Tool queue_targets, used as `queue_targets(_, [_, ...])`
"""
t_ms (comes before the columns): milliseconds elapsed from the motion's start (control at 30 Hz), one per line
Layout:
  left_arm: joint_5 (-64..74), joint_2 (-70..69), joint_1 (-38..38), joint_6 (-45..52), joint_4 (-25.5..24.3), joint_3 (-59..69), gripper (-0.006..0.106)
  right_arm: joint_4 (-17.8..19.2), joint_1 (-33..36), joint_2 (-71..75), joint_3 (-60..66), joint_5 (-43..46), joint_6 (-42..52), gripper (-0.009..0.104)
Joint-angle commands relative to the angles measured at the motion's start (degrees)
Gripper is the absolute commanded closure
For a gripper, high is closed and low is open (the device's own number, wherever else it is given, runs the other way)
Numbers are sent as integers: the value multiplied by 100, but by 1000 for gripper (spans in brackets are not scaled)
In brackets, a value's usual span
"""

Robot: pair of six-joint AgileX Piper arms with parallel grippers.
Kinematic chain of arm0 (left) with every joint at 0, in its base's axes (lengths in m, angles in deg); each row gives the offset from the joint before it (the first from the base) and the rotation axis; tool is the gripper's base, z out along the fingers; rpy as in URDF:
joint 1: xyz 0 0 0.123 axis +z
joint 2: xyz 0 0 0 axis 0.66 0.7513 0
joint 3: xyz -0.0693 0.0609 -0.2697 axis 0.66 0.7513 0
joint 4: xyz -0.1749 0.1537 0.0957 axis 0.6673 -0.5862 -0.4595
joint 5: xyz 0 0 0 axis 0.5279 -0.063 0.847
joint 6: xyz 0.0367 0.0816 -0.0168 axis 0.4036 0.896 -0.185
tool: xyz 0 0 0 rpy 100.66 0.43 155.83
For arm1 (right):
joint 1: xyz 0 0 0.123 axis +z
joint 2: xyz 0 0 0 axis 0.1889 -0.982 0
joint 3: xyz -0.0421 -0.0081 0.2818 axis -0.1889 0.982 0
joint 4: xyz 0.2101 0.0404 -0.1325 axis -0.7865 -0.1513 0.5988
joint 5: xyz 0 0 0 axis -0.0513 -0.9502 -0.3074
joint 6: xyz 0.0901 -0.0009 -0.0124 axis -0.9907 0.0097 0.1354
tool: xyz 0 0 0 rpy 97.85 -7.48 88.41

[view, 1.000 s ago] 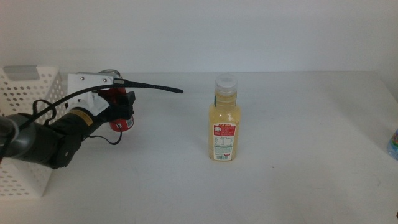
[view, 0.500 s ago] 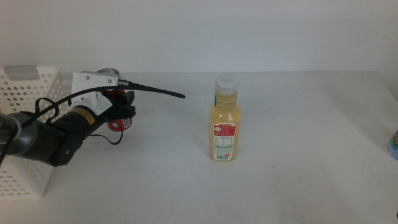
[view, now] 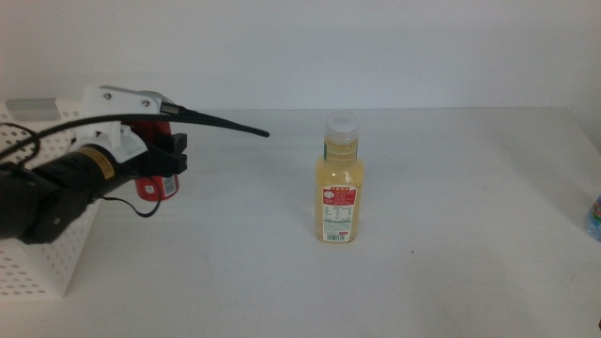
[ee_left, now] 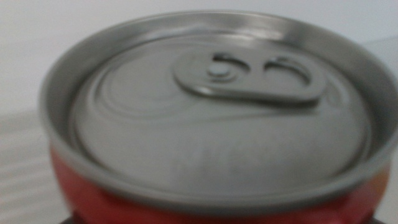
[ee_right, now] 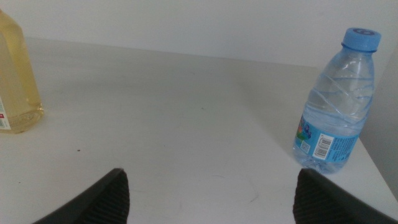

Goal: Use arms to grab the bottles and put them into the dustbin to the left of the table.

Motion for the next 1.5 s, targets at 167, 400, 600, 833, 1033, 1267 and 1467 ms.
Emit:
queue_targets(167, [723, -1450, -12, -1692, -1408, -141, 78, 35, -29, 156, -45, 419, 74, 18])
queue_targets(400, [1437, -2421, -12, -2661, -2246, -141, 77, 35, -29, 156, -45, 419, 74, 18])
queue_targets(600, [2229, -3220, -14, -3190, -2668, -178, 78, 35, -29, 156, -45, 419, 74, 18])
queue_targets(833, [3624, -3724, 5, -1081, -861, -462, 89, 35, -29, 156, -45, 419, 74, 18])
queue_targets(1033, [4896, -3653, -3, 160, 178, -1200, 105, 35, -29, 156, -45, 419, 74, 18])
queue_targets(1267, [7020, -2886, 188, 1010, 390, -2518, 105, 35, -29, 156, -45, 419, 74, 18])
queue_targets(1467, [8088, -2033, 905, 2039, 1505, -3649, 105, 35, -29, 156, -45, 419, 74, 18])
